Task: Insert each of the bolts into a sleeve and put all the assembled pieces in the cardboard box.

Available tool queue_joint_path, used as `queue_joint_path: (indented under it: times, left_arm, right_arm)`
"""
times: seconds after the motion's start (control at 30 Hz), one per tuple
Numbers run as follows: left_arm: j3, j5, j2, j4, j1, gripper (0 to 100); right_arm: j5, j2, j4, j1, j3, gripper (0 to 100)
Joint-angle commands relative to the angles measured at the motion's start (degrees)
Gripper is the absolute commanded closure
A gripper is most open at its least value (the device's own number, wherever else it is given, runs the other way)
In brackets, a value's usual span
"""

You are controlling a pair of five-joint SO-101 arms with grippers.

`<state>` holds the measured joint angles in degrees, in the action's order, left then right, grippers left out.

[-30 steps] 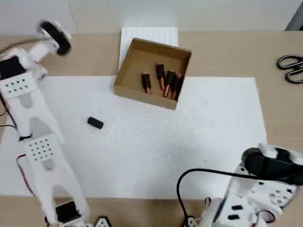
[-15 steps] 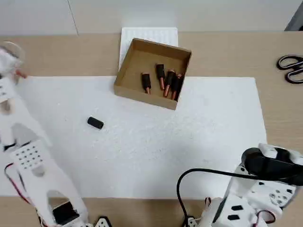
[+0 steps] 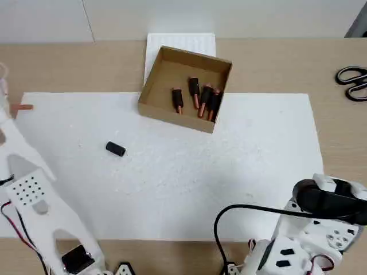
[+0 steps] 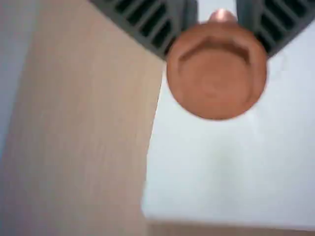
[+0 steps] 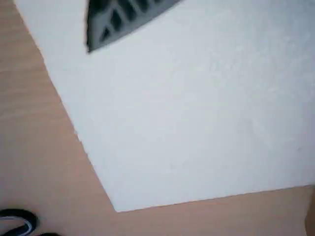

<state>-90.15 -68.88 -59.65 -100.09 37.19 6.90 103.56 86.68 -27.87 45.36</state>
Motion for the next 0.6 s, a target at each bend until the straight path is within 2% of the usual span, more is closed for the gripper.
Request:
queue_joint_path:
  times: [0.0,0.13,0.2,0.23,0.37,0.43,0.47,0.57]
  left_arm:
    - [-3.91,32.88,2.46,1.05,-6.24,99]
    - [-6.02,79.30,6.33,-0.26,-12.04,99]
    - [-6.02,93.71,8.70,-0.26,-13.19,99]
    - [-6.02,97.58,9.58,-0.26,-13.45,99]
    - [-4.18,105.67,10.55,-0.35,-14.51,99]
    - [-2.59,105.05,10.81,-0.35,-16.35,99]
    - [-2.07,100.66,11.08,-0.35,-16.44,99]
    - [-1.63,79.30,11.16,-0.44,-14.86,99]
  right_arm:
    - [0.44,0.22,-0.22,-0.04,-1.93,70.4]
    - [0.35,0.22,-0.22,0.13,-1.93,70.4]
    - [0.35,0.22,-0.22,0.13,-1.93,70.4]
    - [0.35,0.22,-0.22,0.13,-1.93,70.4]
    - [0.26,0.22,-0.22,0.22,-1.93,70.4]
    - [0.09,0.31,-0.40,0.22,-1.93,70.4]
    - [0.00,0.31,-0.57,0.13,-1.93,70.4]
    - [-0.09,0.31,-0.48,0.04,-1.93,71.8]
